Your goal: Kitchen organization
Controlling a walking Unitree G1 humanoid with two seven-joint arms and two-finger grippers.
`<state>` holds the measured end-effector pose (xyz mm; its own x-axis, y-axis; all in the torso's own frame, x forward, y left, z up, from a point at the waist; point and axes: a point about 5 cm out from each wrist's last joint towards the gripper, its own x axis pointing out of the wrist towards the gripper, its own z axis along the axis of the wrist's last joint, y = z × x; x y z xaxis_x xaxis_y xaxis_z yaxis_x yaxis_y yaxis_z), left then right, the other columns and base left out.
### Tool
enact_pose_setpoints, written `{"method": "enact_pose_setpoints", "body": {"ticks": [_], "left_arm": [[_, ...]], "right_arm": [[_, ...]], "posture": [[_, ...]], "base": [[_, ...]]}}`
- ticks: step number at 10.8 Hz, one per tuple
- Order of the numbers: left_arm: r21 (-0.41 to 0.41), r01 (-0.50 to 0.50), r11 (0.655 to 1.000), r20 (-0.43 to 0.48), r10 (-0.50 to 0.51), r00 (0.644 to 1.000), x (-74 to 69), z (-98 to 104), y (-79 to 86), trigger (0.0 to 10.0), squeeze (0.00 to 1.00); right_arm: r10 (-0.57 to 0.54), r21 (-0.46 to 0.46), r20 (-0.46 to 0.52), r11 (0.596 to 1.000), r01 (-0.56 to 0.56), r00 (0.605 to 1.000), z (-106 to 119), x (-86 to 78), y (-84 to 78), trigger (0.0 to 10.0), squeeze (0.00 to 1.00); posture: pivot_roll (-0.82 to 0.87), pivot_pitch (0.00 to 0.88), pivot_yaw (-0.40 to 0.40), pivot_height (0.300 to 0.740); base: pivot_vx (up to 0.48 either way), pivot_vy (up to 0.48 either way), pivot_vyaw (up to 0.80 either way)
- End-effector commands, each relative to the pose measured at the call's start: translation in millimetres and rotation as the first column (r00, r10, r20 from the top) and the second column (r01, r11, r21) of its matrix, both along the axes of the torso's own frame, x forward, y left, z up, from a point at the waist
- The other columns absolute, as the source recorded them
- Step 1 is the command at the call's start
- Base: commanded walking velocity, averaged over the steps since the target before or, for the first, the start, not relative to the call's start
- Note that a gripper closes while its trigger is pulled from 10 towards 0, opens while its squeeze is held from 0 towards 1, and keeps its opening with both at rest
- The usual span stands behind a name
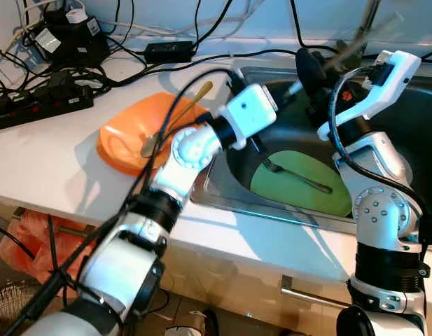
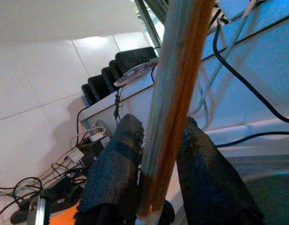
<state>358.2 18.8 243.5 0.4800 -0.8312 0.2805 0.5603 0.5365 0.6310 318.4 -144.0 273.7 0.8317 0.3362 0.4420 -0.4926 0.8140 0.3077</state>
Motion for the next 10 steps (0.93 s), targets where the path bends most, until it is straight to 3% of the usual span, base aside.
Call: {"method": "enact_pose_setpoints", "body": {"ticks": [1,2,4,5,6,7,8,9,10], "left_arm": [[0.009,0.006,1.0,0.012,-0.006,1.0,-1.6,0.8,0.1,0.0,0.0],[-0.006,0.0,1.0,-0.004,0.0,1.0,-1.2,-0.6,0.8,0.0,0.0],[-0.023,-0.016,1.0,-0.011,0.016,1.0,0.6,0.8,4.0,2.4,0.0],[-0.025,-0.02,0.999,-0.006,0.02,1.0,1.2,2.7,4.4,2.6,0.0],[-0.028,-0.025,0.999,-0.002,0.025,1.0,1.7,4.0,5.0,4.5,0.0],[-0.042,-0.041,0.998,-0.002,0.041,0.999,3.3,6.5,6.7,10.0,0.0],[-0.059,-0.045,0.997,-0.01,0.045,0.999,4.2,8.0,8.3,10.0,0.28],[-0.077,-0.045,0.996,-0.027,0.043,0.999,4.9,8.4,8.9,10.0,1.0],[-0.108,-0.023,0.994,-0.063,0.017,0.998,4.5,9.0,9.5,10.0,1.0]], "right_arm": [[0.002,0.016,-0.007,1.0,-0.002,1.0,-1.4,1.7,1.7,0.0,0.0],[0.003,0.013,-0.014,1.0,-0.003,1.0,-3.3,1.8,2.3,0.0,0.0],[-0.001,0.012,-0.021,1.0,0.001,1.0,-4.9,1.9,1.8,0.0,0.0],[-0.005,0.01,-0.023,1.0,0.005,1.0,-5.2,2.2,1.0,0.0,0.0],[-0.007,0.009,-0.023,1.0,0.007,1.0,-5.5,2.5,0.5,0.0,0.0],[-0.008,0.007,-0.022,1.0,0.008,1.0,-5.5,2.9,0.3,0.0,0.0],[-0.009,0.006,-0.021,1.0,0.009,1.0,-5.2,3.3,0.5,0.0,0.0],[-0.01,0.006,-0.021,1.0,0.01,1.0,-5.0,3.9,-0.2,0.0,0.0],[-0.015,-0.002,-0.017,1.0,0.015,1.0,-4.7,5.6,-0.3,0.0,0.0]], "posture": [[0.04,0.104,0.155,0.74],[0.04,0.104,0.155,0.74],[0.04,0.104,0.155,0.74],[0.04,0.105,0.15,0.74],[0.03,0.104,0.149,0.74],[0.03,0.102,0.148,0.74],[0.03,0.102,0.148,0.74],[0.04,0.099,0.142,0.74],[0.04,0.099,0.142,0.74]], "base": [[0.0,0.0,0.0],[0.0,0.0,0.0],[0.0,0.0,0.0],[0.0,0.0,0.0],[0.0,0.0,0.0],[0.0,0.0,0.0],[0.0,0.0,0.0],[0.0,0.0,0.0],[0.0,0.0,0.0]]}}
